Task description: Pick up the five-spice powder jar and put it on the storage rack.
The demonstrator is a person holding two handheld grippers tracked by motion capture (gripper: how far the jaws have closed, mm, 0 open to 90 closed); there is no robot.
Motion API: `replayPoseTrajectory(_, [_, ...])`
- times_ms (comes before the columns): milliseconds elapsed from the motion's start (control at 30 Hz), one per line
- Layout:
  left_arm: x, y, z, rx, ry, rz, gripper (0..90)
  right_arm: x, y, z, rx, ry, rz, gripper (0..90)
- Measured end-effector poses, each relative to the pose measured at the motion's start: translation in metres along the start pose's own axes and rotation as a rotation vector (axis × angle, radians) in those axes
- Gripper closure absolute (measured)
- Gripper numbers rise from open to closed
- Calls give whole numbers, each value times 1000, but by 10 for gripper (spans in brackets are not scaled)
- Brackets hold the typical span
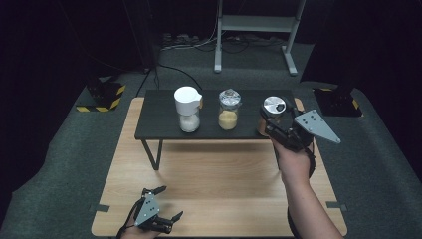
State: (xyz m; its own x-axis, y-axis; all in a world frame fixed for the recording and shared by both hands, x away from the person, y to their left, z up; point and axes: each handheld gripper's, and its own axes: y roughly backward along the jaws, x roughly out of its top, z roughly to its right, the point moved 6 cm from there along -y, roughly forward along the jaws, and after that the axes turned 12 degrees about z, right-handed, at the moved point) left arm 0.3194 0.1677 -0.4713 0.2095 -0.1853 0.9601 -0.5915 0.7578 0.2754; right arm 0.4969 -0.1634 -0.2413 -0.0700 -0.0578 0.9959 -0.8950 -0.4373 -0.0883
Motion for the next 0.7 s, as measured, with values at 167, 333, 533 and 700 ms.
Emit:
replayPoseTrajectory(167, [0, 0, 0, -1, -2, -1, 5, -3, -6, 2, -6, -1, 2, 348])
replayPoseTrajectory(333, [0, 0, 0, -1, 1, 3, 5, -6, -12, 4, -10, -1, 0, 348])
replayPoseTrajectory(533, [0, 0, 0, -1, 3, 4, 5, -10, -18, 5, -16, -4, -5, 348])
replayPoseTrajectory(700, [0, 0, 0, -2, 5, 6, 5, -13, -22, 6, -22, -3, -14, 348])
